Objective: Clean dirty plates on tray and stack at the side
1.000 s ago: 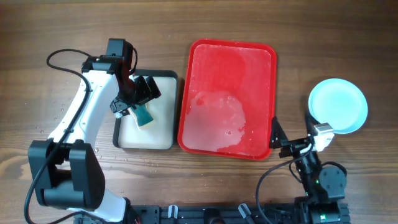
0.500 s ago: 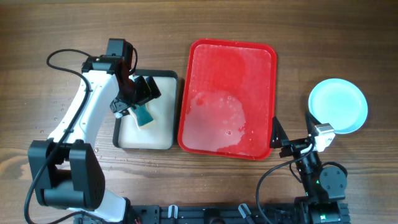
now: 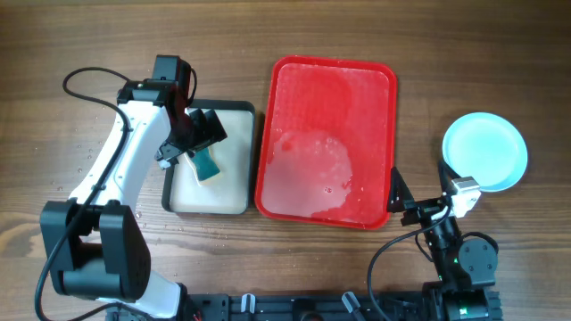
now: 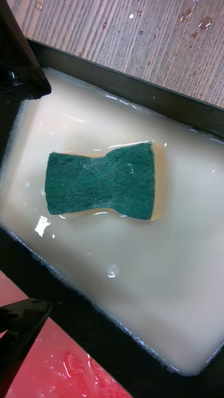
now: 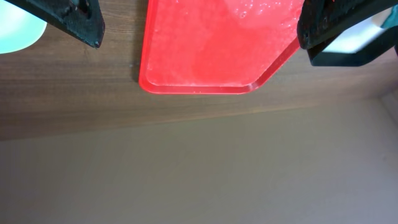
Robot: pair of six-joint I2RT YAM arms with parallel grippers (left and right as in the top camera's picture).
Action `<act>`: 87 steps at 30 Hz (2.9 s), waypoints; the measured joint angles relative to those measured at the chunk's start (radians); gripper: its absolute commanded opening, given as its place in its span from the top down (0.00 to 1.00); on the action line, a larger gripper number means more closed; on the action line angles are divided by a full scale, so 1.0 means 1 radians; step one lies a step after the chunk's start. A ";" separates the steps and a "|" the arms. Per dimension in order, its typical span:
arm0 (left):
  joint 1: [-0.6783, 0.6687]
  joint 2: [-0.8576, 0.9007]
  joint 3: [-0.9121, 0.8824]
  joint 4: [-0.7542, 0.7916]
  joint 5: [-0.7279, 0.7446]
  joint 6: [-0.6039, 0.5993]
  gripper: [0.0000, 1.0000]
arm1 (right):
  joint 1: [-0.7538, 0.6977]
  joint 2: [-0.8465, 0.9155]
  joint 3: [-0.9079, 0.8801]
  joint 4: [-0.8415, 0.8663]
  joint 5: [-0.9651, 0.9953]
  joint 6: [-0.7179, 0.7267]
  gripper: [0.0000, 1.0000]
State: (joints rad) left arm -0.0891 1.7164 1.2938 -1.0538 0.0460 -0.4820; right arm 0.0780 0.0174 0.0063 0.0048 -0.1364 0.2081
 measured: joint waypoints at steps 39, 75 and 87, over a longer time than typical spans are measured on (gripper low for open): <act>0.122 -1.703 -1.076 0.834 -0.146 -0.001 0.00 | 0.000 0.001 0.000 0.000 0.003 0.000 0.00; 0.050 -1.703 -1.284 0.990 -0.126 -0.001 0.00 | 0.000 0.001 0.000 0.000 0.003 0.000 0.00; 0.050 -1.703 -1.284 0.990 -0.126 -0.001 0.00 | 0.000 0.001 0.000 0.000 0.003 0.000 0.00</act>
State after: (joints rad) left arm -0.0387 0.0139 0.0093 -0.0635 -0.0803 -0.4831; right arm 0.0780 0.0181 0.0063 0.0051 -0.1329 0.2081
